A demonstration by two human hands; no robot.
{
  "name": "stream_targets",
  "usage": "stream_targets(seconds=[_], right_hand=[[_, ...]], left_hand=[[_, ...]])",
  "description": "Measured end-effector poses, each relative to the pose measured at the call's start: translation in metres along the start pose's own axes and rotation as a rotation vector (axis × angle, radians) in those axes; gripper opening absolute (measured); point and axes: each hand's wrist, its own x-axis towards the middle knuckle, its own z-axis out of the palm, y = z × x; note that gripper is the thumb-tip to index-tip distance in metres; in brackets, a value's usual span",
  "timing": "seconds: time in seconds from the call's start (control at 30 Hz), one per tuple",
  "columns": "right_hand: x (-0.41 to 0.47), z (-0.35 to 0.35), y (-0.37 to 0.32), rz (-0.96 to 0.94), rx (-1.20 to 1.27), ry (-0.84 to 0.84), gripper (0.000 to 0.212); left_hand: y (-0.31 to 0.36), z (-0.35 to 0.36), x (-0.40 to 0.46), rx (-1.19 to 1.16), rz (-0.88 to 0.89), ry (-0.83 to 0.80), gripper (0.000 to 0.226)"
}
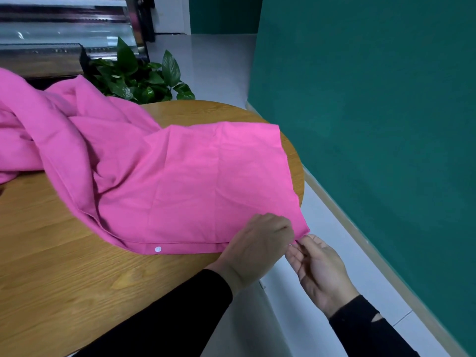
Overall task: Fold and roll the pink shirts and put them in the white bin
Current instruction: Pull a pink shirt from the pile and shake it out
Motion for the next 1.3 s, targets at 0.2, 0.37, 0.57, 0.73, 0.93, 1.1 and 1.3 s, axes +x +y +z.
stream_targets(seconds=[0.2, 0.37, 0.57, 0.73, 0.93, 1.1, 1.3], right_hand=[[0.003, -0.002, -0.002, -0.021, -0.068, 0.013, 0.017], [-0.014, 0.001, -0.006, -0.052, -0.062, -0.022, 0.037], [-0.011, 0.008, -0.014, -0.209, -0.305, 0.039, 0.023], [0.019, 0.013, -0.033, -0.280, -0.182, -0.001, 0.017], [0.059, 0.043, -0.072, -0.279, 0.244, -0.032, 0.018], [0.092, 0.070, -0.106, -0.293, 0.012, 0.165, 0.009], [0.071, 0.113, -0.074, -1.058, -1.196, 0.164, 0.044]], left_hand=[[0.000, 0.003, -0.001, 0.050, 0.082, -0.015, 0.010], [-0.003, 0.010, -0.002, 0.097, 0.057, 0.011, 0.007], [-0.006, -0.002, -0.013, -0.040, -0.027, 0.076, 0.038], [-0.068, -0.064, -0.065, 0.189, -0.136, -0.018, 0.051], [-0.142, -0.139, -0.133, 0.495, -0.306, -0.182, 0.030], [-0.141, -0.136, -0.124, 0.593, -0.354, -0.166, 0.013], [-0.107, -0.081, -0.069, 0.572, -0.457, -0.143, 0.023]])
